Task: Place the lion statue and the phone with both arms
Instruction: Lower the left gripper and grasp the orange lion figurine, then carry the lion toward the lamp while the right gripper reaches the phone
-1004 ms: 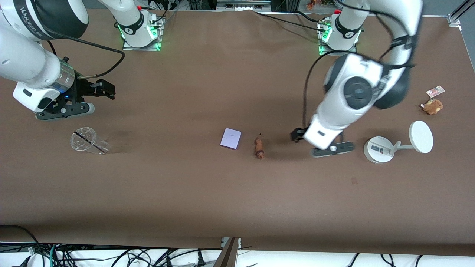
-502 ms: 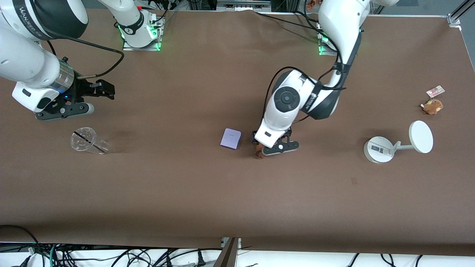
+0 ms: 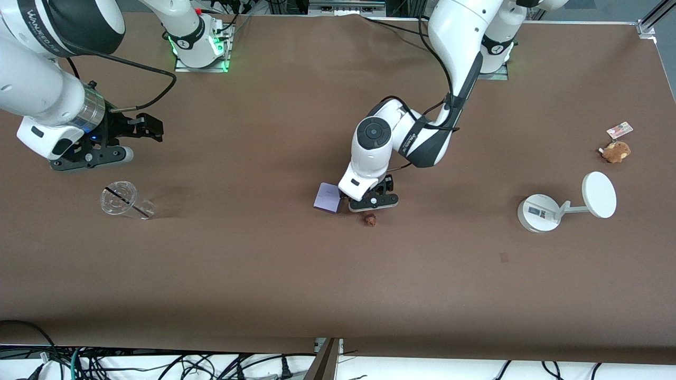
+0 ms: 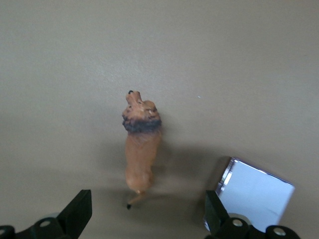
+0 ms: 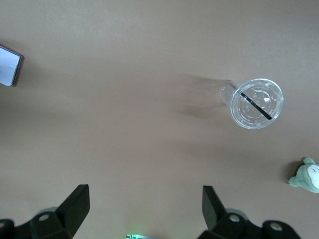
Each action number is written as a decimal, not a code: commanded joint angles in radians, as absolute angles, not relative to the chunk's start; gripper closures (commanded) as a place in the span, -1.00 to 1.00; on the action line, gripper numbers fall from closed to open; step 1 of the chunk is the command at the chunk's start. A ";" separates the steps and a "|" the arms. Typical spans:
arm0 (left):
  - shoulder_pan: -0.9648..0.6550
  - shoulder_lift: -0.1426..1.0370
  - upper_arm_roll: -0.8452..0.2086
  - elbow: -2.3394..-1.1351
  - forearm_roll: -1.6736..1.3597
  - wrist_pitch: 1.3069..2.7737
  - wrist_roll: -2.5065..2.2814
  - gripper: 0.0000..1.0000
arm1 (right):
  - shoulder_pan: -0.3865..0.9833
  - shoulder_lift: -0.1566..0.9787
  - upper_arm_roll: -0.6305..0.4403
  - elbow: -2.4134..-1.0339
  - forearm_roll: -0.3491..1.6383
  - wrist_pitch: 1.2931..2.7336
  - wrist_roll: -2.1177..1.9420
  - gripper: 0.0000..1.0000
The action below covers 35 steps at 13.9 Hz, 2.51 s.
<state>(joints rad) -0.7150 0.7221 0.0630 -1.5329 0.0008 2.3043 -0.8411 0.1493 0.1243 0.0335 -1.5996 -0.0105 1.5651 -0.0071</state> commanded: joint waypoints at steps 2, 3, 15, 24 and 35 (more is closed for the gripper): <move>-0.721 0.778 0.081 -1.503 0.029 2.367 -0.851 -1.00 | 0.149 0.124 0.031 -1.588 0.006 1.563 -0.006 -1.00; -0.721 0.791 0.089 -1.502 0.028 2.379 -0.851 -1.00 | 0.149 0.124 0.031 -1.588 0.006 1.562 -0.006 -1.00; -0.721 0.799 0.107 -1.477 0.031 2.373 -0.854 1.00 | 0.149 0.124 0.031 -1.588 0.006 1.563 -0.006 -1.00; -0.580 0.620 0.141 -1.626 0.025 2.287 -0.530 1.00 | 0.150 0.124 0.031 -1.588 0.008 1.563 -0.005 -1.00; -0.307 0.508 0.149 -1.835 0.017 2.302 -0.263 1.00 | 0.359 0.227 0.032 -1.589 0.063 1.683 0.345 -1.00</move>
<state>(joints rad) -0.3275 0.5511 0.1579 -1.7891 0.0048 2.2927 -0.2999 0.3151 0.1890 0.0385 -1.5995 0.0615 1.6484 0.2836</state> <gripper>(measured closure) 0.674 0.000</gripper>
